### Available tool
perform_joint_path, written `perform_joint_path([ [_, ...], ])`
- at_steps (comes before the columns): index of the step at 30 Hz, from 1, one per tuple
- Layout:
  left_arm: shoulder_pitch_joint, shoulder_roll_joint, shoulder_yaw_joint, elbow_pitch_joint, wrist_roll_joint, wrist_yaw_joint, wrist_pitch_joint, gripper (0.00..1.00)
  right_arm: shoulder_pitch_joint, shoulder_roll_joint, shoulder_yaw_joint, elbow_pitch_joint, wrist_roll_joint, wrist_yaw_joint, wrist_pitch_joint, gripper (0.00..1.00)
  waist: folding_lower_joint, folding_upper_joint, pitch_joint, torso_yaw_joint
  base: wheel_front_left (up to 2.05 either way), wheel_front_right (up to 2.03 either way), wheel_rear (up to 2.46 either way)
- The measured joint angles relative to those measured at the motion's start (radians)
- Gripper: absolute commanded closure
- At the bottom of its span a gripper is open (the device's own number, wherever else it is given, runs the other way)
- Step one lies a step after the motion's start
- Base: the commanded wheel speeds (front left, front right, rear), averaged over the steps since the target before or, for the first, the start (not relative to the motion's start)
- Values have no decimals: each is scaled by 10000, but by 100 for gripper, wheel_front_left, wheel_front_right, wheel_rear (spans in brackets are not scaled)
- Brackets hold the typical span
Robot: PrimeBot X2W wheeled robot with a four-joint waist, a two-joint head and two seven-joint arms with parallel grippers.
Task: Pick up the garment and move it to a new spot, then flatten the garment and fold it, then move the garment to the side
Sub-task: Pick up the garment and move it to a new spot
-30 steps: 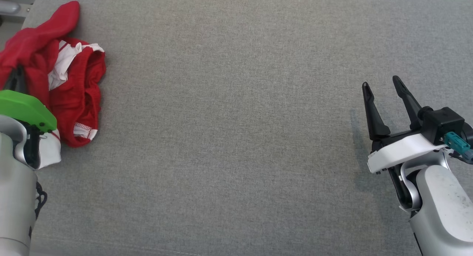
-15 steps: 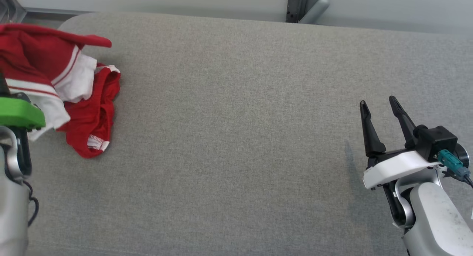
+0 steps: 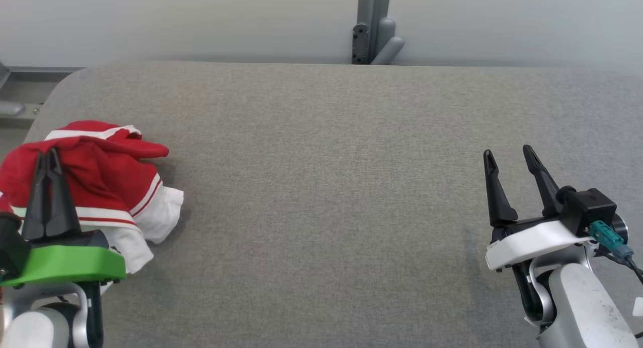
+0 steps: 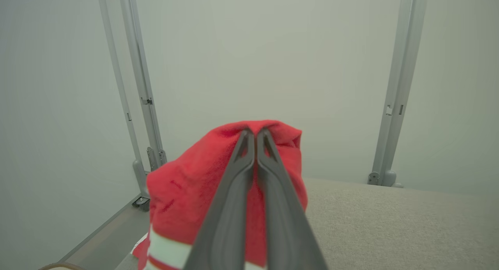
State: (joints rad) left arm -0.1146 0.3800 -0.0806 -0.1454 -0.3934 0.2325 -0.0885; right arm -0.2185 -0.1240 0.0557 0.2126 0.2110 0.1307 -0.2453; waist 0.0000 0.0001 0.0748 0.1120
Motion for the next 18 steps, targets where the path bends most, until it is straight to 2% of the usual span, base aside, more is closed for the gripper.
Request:
perform_joint_path([
  [3,166,-155,-320,-368,27,36,188,100,5,59,52,-94,2,0,0,0,0,0,-58,-331,0,0,0],
  [7,31,-443,-869,-447,25,-136,355,100,20,142,150,-219,27,0,29,0,0,0,-82,-848,0,0,0],
  [11,-763,-711,-1674,-261,90,-589,493,100,37,176,188,-351,77,0,77,0,0,0,-39,-1461,0,0,0],
  [18,-2546,-1666,-3290,836,334,-1507,667,100,36,209,128,-508,184,0,138,0,0,0,225,-2630,0,0,0],
])
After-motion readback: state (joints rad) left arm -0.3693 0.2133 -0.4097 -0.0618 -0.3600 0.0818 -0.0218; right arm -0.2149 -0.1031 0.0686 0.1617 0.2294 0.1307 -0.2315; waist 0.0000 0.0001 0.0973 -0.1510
